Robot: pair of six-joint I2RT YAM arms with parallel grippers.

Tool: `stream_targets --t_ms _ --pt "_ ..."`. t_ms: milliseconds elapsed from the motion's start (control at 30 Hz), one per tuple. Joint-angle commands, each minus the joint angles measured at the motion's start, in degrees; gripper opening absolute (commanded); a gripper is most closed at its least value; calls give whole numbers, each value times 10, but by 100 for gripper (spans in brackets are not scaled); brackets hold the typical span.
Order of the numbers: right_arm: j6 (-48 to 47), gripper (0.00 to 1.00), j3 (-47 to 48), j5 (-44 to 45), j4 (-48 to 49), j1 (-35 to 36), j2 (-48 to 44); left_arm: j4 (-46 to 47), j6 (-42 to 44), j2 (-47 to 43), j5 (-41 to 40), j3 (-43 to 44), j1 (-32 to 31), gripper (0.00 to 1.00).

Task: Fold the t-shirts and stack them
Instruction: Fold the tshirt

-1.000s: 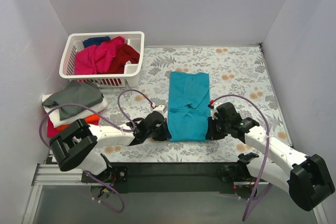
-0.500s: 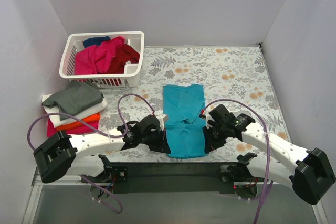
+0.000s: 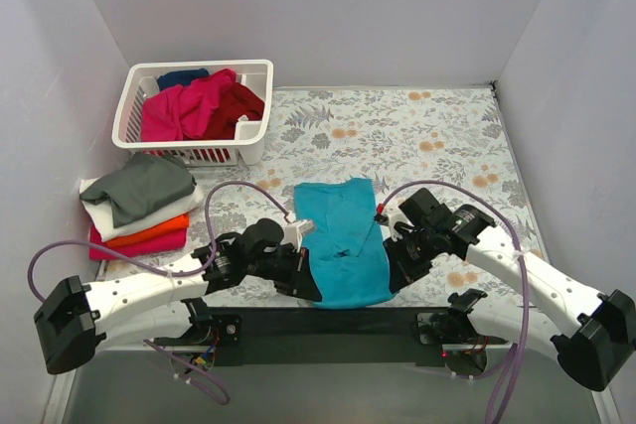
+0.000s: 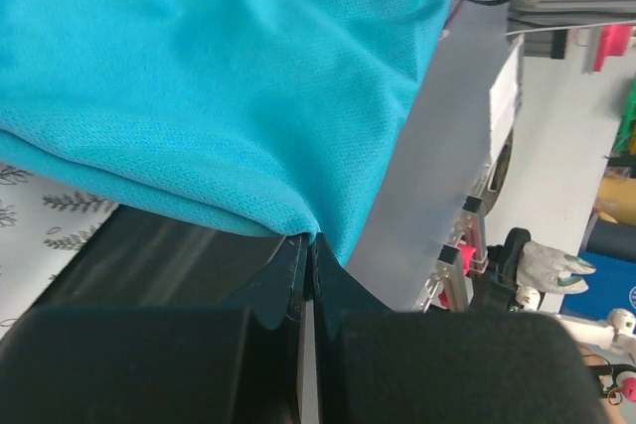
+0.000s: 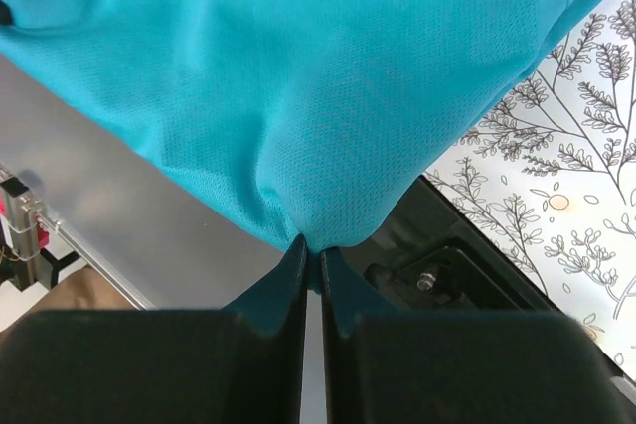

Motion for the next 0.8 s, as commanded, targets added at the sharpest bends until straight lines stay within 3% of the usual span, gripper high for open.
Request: stream_targets --t_ms 0,167,433,767 --pt "-14 1 62 -7 -59 3 -19 -28 -16 -39 14 24 -4 0" --pt "-15 1 111 10 -83 3 -22 -48 -32 -79 -17 32 -3 0" --pt "-10 1 193 120 -82 3 -6 -62 -51 -173 -186 36 -2 0" --pt "19 1 190 197 22 2 6 -24 -40 -152 -335 21 -2 0"
